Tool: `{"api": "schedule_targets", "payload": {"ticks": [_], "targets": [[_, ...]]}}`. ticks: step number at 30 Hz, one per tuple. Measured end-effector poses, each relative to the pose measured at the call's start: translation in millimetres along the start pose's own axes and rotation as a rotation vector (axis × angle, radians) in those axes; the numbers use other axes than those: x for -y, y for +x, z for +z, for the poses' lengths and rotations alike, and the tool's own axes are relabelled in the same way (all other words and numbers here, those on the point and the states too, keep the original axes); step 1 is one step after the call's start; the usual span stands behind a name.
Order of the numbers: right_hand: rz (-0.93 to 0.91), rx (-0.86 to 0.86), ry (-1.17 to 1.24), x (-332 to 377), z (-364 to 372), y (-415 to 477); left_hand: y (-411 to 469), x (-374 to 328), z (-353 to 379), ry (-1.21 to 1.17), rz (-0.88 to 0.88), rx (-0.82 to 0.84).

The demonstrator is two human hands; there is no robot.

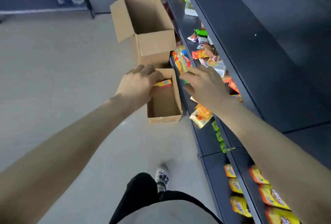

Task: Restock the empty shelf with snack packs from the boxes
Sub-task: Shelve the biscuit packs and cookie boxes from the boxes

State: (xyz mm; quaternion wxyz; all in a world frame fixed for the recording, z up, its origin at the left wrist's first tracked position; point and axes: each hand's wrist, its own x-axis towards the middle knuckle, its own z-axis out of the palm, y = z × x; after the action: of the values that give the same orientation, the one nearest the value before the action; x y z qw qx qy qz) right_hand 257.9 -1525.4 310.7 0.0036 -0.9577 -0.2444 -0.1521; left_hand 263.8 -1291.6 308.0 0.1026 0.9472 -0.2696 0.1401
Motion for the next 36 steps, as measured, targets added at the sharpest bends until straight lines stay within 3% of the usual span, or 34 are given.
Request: {"api": "schedule_targets", "payload": {"ticks": [17,20,31,36], "targets": [[0.373,0.248,0.349,-108.6,276.0,172.4,181.3,193.0,252.8,-0.279,-0.245,0.22],[0.431,0.311,0.383,-121.5,336.6,197.1,197.0,229.3,308.4,-0.318,-0.322,0.321],[0.438,0.727,0.401,-159.1,659.2,239.0,196.3,306.3,599.4,-0.412,-0.553,0.66],[0.471,0.791,0.388,-182.4,791.0,239.6,191.0,324.5,738.0,-0.418,-0.573,0.726]]}}
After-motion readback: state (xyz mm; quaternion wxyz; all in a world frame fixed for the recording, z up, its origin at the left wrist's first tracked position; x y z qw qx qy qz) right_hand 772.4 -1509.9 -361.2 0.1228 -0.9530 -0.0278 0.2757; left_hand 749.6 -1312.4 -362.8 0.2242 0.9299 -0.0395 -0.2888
